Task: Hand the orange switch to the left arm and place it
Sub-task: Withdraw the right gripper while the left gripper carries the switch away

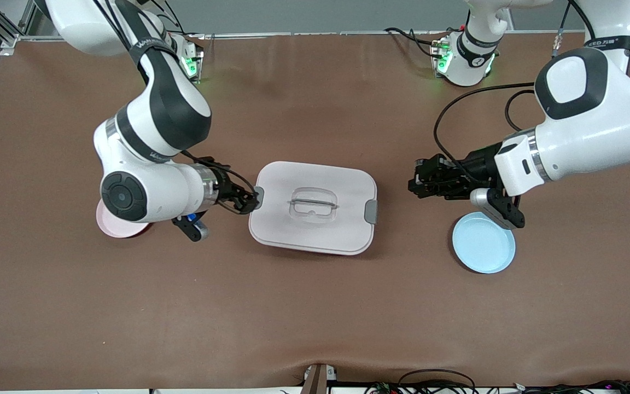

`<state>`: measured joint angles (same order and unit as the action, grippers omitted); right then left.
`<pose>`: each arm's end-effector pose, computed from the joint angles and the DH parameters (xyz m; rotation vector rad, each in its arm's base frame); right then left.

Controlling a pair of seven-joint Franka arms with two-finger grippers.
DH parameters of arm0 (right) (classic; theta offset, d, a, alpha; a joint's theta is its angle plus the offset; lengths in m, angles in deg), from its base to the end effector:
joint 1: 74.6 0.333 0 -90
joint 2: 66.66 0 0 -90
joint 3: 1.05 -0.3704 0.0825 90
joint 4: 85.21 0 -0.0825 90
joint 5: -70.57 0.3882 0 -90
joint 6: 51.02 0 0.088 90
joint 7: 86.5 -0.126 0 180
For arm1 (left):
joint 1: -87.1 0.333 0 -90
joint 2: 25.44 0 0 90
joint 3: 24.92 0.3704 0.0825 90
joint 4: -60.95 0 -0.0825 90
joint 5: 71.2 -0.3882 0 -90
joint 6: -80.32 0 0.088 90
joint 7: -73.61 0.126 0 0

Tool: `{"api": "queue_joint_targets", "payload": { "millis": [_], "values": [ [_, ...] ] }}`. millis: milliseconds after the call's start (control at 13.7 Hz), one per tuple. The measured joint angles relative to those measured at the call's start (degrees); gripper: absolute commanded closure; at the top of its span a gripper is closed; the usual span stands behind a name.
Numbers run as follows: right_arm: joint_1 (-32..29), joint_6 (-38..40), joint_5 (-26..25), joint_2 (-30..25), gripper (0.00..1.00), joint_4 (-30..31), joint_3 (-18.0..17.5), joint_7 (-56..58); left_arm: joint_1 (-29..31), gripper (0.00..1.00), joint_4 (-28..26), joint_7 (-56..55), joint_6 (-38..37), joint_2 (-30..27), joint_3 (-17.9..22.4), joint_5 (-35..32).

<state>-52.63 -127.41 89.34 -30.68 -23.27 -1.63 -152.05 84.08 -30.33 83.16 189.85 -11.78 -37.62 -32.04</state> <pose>0.6453 0.3155 0.4708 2.8249 -1.0869 -0.7738 0.6301 -0.2195 0.5603 2.4190 -0.2704 0.0526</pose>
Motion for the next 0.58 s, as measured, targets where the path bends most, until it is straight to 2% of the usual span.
{"api": "queue_joint_targets", "payload": {
  "millis": [219, 585],
  "values": [
    [-1.1, 5.8, -5.4, -0.4, 0.00, 0.5, 0.0, 6.1, 1.0, 1.00, 0.0, 0.0, -1.6, -0.4, 0.0, -4.4],
    [-7.3, 7.2, -9.8, -6.3, 0.00, 7.8, 0.2, 20.5, 3.0, 1.00, 0.0, 0.0, -4.4, -2.1, 0.1, -10.8]
  ]
}}
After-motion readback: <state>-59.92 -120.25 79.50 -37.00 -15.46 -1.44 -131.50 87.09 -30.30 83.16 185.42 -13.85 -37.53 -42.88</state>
